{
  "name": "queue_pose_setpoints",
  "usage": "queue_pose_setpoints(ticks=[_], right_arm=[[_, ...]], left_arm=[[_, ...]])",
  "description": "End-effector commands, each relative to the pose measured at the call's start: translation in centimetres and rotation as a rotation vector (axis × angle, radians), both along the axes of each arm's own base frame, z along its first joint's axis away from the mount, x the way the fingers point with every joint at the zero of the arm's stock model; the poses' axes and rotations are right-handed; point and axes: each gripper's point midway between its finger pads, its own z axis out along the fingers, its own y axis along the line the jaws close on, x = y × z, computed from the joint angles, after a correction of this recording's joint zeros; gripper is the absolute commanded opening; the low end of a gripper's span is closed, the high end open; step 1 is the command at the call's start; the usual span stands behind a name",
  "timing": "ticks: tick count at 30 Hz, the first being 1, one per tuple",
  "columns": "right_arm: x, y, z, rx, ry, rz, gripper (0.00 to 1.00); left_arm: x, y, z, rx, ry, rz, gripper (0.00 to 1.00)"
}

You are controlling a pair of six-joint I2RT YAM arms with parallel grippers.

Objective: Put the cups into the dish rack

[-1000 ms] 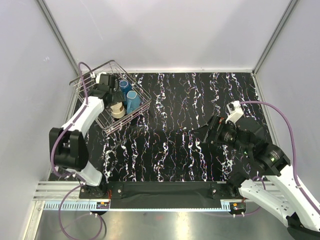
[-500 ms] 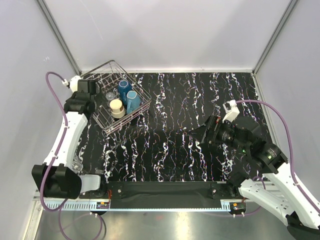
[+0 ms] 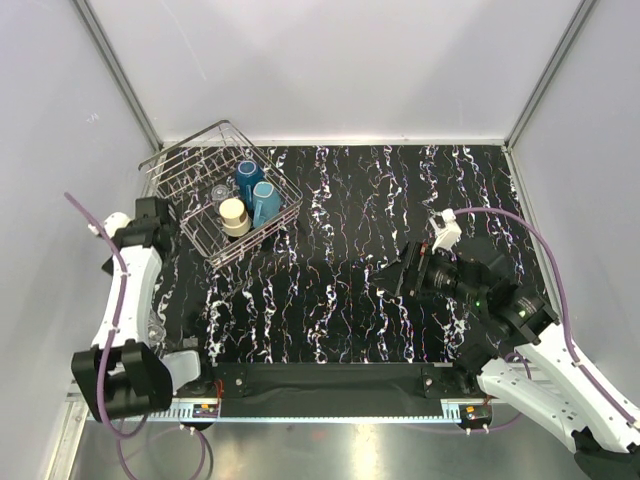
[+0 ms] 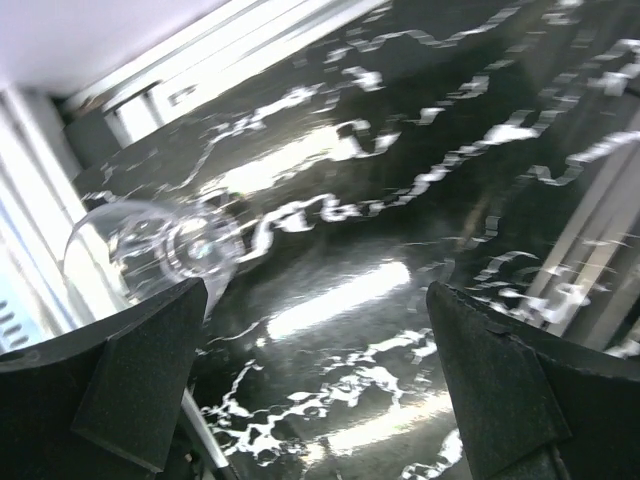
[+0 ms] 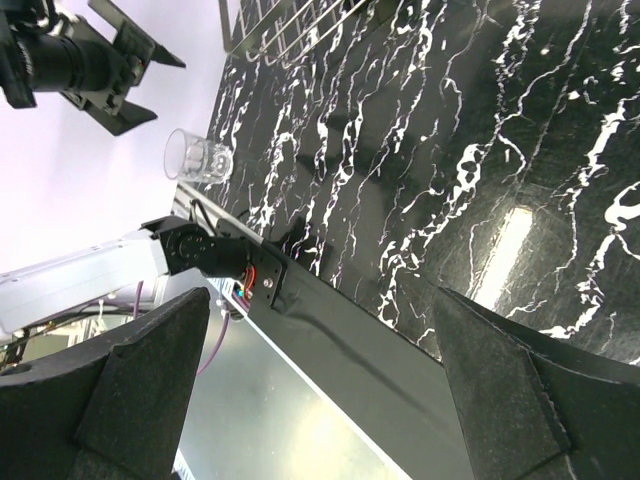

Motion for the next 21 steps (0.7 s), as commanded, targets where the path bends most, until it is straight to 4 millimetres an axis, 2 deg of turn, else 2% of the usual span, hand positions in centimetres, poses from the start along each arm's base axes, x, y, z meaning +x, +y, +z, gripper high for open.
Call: queue_pose_setpoints(ticks=[1,3,9,14,17,18,20,21], right_arm=[[-0.1,0.6,1.3,0.048,-0.052,0.033,1.0],[0.0,0.7,1.3,0.05,-0.056,0.038,1.0],[-0.2,0.9,0.8,0.051,-0.047,0.056,1.0],[-0.2,0.6,0.9,0.045,-0.05,0.043,1.0],[-0.2,0.5,0.7,0.043,-0.043,0.032,1.0],[-0.1,0.5,0.7,0.044,-0.042,0.029,1.0],[-0.1,0.4,0.8,0.06,-0.037,0.019,1.0],[-0.2,0.5,0.7,0.063,-0.032,0.017,1.0]], left_arm=[[-1.5,1.7,0.4,0.041,-0.063,0.113,0.96],[-1.7,2.0,-0.1,0.025,-0.063,0.131,0.94],[-3.0,2.8,-3.2,-0.045,0.015,0.217,0.87],[-3.6,2.3,-6.0,-0.119,0.047,0.246,0.81],[-4.3,2.5,-7.2,-0.133,0.075,0.272,0.72],[-4.5,2.5,-7.6,-0.15,0.082,0.281,0.65],[-4.5,2.5,-8.1,-0.163,0.078,0.287,0.58],[-4.9,2.4,-8.4,-0.174,0.088,0.293,0.45]])
